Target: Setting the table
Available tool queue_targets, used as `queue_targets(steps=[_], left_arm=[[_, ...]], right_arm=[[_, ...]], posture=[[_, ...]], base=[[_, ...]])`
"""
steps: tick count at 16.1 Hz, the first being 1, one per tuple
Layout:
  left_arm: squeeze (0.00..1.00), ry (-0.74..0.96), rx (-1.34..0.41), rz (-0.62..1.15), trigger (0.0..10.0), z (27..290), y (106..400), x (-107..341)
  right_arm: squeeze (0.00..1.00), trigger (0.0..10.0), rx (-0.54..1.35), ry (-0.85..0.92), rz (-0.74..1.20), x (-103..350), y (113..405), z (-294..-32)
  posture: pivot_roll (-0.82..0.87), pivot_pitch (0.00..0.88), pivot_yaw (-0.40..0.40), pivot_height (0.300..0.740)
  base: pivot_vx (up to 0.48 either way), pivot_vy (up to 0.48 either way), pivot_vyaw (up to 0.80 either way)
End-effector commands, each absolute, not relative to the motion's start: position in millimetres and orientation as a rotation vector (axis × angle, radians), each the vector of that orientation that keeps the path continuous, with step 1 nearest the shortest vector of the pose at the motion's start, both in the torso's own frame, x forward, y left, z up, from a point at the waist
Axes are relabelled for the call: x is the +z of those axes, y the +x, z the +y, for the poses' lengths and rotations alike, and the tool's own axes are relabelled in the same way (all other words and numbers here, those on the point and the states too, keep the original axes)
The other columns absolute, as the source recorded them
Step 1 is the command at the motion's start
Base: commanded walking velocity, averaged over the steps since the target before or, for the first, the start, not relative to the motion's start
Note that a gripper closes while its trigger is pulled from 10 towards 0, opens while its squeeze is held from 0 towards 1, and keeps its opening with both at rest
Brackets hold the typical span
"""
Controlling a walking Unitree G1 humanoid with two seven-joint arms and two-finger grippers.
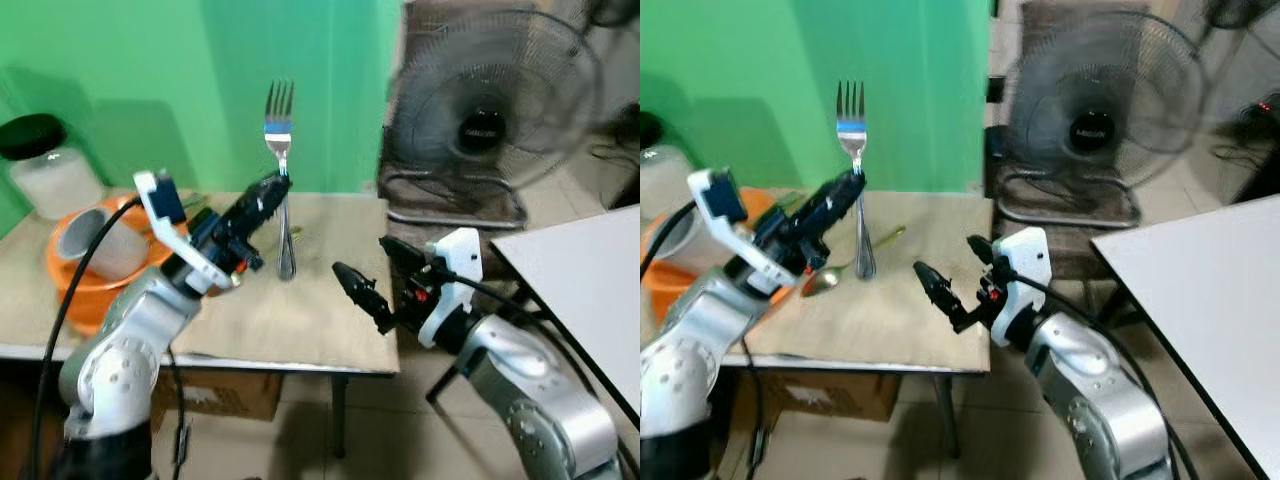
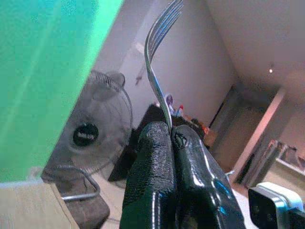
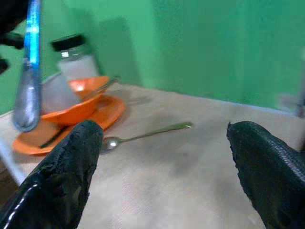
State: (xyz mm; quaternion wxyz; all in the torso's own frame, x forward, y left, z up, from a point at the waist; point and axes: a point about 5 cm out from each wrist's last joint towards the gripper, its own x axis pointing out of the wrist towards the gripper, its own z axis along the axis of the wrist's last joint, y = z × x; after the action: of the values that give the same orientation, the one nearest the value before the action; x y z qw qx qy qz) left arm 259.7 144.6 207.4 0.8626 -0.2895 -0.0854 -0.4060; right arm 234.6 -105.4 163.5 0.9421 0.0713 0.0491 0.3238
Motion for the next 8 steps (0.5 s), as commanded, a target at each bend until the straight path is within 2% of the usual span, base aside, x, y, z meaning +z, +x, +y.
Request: queue_targets(steps=[1,8], left_arm=[[0.00,-0.581,-0.853,-0.142,10.0,135,255,208],[0.00,-0.468,-0.725,-0.091,10.0,127,241,202]], right_arm=[[0.00,10.0,0.603,0.145,0.058,171,234,-111],[0.00,10.0,0.496,0.142,0.069,172,232,-119]], posture=[[-0.11,0.000,0.044,0.740],[-0.10,0.000,0.033,0.740]], base=[[0.000,0.000,-0.80],[0.000,0.000,-0.80]])
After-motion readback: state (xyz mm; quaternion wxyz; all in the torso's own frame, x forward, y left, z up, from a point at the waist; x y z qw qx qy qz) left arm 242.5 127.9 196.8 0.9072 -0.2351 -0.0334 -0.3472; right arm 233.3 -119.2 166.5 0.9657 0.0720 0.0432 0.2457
